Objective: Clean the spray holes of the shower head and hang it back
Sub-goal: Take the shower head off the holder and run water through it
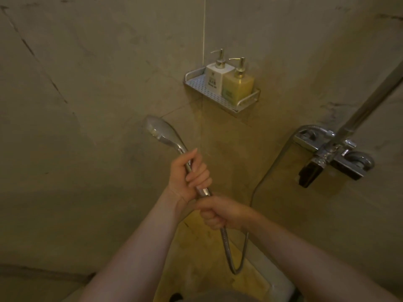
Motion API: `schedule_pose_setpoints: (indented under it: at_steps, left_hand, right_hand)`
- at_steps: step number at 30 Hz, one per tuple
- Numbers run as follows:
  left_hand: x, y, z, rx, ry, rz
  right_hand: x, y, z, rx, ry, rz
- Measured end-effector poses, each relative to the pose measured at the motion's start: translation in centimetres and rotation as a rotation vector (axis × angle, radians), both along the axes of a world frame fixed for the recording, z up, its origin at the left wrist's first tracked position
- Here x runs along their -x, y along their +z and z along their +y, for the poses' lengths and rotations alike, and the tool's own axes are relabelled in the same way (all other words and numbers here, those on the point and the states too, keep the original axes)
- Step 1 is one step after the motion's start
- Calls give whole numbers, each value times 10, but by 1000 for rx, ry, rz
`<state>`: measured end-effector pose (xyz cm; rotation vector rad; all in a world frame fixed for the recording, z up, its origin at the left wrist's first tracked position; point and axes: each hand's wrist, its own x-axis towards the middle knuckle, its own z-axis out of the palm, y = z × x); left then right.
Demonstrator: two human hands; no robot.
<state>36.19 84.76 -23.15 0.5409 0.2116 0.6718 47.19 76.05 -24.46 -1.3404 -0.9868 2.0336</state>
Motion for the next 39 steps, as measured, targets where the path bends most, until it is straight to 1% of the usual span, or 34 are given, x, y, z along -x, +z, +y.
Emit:
schedule_pose_setpoints:
  at_steps: [2, 4, 8, 12, 16, 20, 22, 24, 26, 28, 29, 30, 32, 34, 36, 37, 39]
  left_hand:
    - [-2, -1, 2, -1, 2, 75]
    - [-4, -1, 3, 21, 42, 122]
    - [-10, -1, 0, 90, 157, 251]
    - [-19, 0, -5, 111, 257, 396]
    - [-31, -2, -11, 138, 357, 506]
    - [-42, -4, -16, 183, 452, 630]
    - [-49, -7, -18, 232, 552, 701]
    - [-55, -11, -15, 281, 713, 787]
    - [-59, -13, -12, 270, 835, 881]
    - [-63, -14, -11, 254, 886, 949]
    - [-65, -15, -11, 255, 866, 952]
    - [-64, -16, -12, 255, 807, 932]
    - [-59, -14, -13, 255, 591, 841]
    - [-49, -10, -11, 267, 363, 679]
    - [-37, -7, -11, 249, 216, 478]
    - [-33, -6, -11, 242, 175, 365]
    - [-26, -7, -11, 216, 98, 151]
  right_hand:
    - [6, -6, -1, -72, -122, -103]
    - [11, -10, -2, -123, -212, -163]
    - [16, -15, -3, -209, -299, -327]
    - [17, -28, -1, -263, -395, -467]
    - [13, -32, -1, -345, -429, -594]
    - [11, -39, -4, -348, -459, -683]
    - [11, -40, -7, -354, -466, -729]
    - [10, -38, -12, -372, -429, -822]
    - [10, -38, -14, -407, -398, -910]
    - [11, -44, -13, -420, -380, -964]
    - [11, -47, -12, -416, -363, -959]
    - [10, -48, -11, -398, -360, -910]
    - [4, -44, -10, -296, -377, -731]
    - [-9, -33, -12, -140, -326, -466]
    - [-24, -21, -14, 41, -148, -158]
    - [-30, -14, -14, 105, -35, -74]
    - [-37, -6, -14, 165, 134, 29]
